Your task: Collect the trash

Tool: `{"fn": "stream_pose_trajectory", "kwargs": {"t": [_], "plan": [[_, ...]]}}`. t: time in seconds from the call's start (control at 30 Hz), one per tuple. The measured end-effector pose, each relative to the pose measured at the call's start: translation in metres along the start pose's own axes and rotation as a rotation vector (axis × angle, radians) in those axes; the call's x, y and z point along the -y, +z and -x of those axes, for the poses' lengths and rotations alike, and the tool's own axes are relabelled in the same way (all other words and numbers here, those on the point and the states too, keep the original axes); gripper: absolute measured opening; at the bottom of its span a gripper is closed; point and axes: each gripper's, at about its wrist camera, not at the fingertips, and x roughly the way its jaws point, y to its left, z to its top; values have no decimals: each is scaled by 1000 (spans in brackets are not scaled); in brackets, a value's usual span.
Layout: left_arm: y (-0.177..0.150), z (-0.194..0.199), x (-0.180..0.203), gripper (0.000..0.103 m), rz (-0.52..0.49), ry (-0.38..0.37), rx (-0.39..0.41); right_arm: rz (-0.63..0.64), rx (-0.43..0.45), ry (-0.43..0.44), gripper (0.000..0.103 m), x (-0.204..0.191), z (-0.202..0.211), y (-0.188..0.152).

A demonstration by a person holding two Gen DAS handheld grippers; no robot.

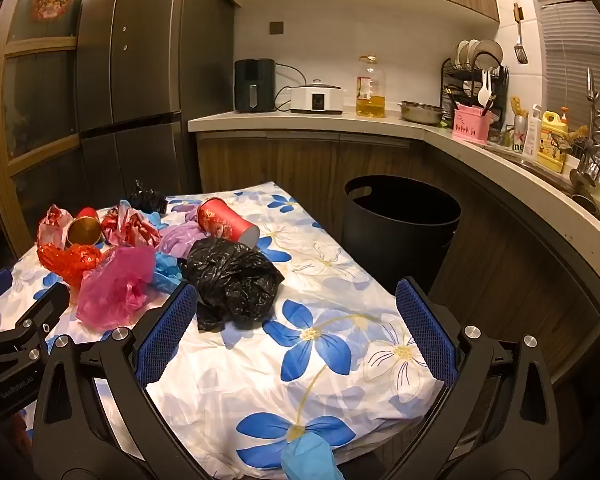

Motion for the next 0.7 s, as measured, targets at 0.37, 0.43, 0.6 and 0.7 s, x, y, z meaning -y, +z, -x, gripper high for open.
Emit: {"fn": "stream_pose_trajectory", "kwargs": {"t": [0.37, 0.43, 0.6, 0.7], "plan": [[3, -2, -6, 97, 17, 3, -3, 1, 3, -1, 98, 0, 1, 0], [5, -4, -7, 97, 19, 1, -4, 1, 2, 0, 98, 1, 1, 0], [2, 0, -2, 97, 8, 3, 4, 0, 3, -1, 98, 1, 1, 0], [2, 0, -3, 97, 9, 4, 5, 1, 3, 0, 98, 1, 1, -1]]}}
